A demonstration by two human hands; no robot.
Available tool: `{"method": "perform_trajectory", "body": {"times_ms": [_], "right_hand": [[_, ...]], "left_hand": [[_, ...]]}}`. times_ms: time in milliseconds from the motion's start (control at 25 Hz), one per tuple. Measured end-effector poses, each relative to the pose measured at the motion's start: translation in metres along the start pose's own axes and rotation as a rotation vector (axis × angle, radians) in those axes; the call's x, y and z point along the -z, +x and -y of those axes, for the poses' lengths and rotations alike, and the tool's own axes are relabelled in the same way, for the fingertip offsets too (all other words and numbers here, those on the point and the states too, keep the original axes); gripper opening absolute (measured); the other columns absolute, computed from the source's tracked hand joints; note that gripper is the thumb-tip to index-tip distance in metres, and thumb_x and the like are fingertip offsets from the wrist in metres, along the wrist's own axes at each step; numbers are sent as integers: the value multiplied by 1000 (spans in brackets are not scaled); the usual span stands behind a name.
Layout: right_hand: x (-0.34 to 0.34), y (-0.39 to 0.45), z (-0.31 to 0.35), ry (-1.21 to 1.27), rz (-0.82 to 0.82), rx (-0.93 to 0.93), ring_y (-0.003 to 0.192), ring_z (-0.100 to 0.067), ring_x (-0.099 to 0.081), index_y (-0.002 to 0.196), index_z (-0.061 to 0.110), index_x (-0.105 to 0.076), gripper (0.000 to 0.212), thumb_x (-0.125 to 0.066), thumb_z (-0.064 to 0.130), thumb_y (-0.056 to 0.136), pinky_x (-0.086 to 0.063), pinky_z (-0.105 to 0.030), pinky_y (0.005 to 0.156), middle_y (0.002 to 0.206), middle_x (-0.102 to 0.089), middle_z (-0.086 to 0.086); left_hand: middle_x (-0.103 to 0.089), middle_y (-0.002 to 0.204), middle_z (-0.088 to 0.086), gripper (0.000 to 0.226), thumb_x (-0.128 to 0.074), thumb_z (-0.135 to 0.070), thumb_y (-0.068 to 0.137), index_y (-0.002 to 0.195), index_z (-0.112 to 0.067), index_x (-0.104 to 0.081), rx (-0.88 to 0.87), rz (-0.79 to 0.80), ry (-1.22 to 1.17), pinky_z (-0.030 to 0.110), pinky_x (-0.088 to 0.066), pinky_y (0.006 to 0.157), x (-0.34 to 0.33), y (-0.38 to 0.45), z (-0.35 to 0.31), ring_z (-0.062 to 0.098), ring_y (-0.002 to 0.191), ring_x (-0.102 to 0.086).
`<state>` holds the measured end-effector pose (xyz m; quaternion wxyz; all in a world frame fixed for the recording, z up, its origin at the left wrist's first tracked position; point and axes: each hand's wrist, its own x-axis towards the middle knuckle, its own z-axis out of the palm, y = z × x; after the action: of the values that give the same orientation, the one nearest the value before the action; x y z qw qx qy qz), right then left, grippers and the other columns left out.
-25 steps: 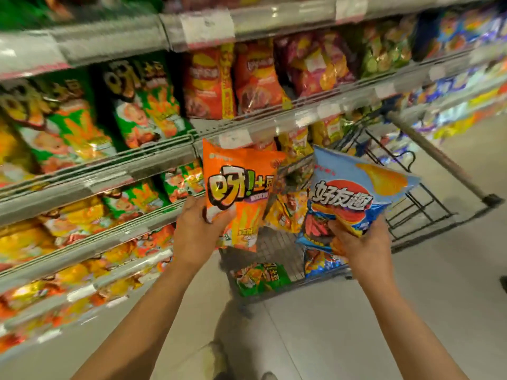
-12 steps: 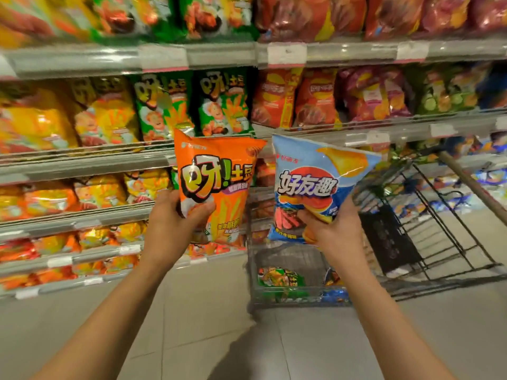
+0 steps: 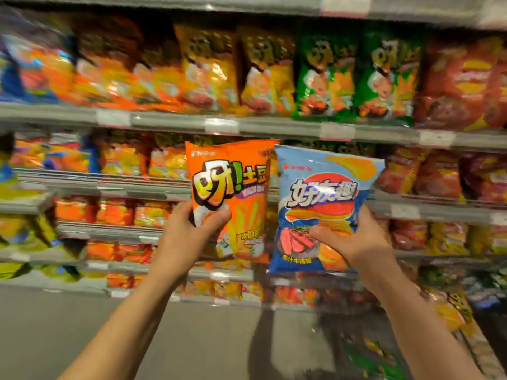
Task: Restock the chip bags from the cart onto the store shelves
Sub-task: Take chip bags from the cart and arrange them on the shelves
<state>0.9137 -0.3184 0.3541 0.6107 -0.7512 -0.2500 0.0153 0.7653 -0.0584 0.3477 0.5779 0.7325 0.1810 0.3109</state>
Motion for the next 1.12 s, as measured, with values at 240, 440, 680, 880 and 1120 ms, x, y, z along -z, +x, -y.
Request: {"method": "perform_trajectory", "body": {"times_ms": [240, 440, 680, 880, 1120], "right_hand": [[-120, 37, 106, 16, 79, 190, 91, 10, -69, 117, 26, -64, 53, -89, 22, 71, -51, -9, 79, 100, -75, 28], [-189, 89, 191, 73, 92, 393, 101, 6, -69, 123, 36, -63, 60, -79, 54, 68, -52, -22, 84, 111, -73, 26], [-230, 182, 295, 62, 73, 613, 89, 22, -63, 108, 38, -64, 44, -77, 53, 69, -44, 1, 69, 97, -69, 41], [-247, 285, 362, 73, 68, 711, 95, 6, -71, 121, 24, -68, 45, -78, 40, 80, -53, -12, 76, 105, -77, 20], [-230, 376, 384, 120, -120, 780, 73, 15, -68, 111, 27, -69, 53, -72, 58, 68, -49, -4, 60, 83, -73, 32]], "left_hand": [[-79, 100, -6, 25, -80, -42, 81, 104, -32, -75, -122, -104, -59, 30, -57, 76, 141, 37, -45, 14, 95, -75], [-79, 93, 0, 25, -81, -42, 78, 99, -29, -76, -296, -243, 1, 27, -59, 70, 232, 86, -101, 18, 88, -75], [-74, 76, 4, 28, -79, -45, 80, 86, -19, -72, -496, -342, 101, 25, -49, 64, 289, 184, -173, 2, 64, -58], [-56, 60, -7, 31, -69, -43, 86, 66, -21, -60, -566, -384, 145, 30, -38, 60, 311, 295, -227, 7, 58, -45], [-74, 90, 6, 35, -66, -45, 92, 105, -13, -68, -625, -493, 241, 39, -53, 72, 349, 393, -255, 22, 81, -69]]}}
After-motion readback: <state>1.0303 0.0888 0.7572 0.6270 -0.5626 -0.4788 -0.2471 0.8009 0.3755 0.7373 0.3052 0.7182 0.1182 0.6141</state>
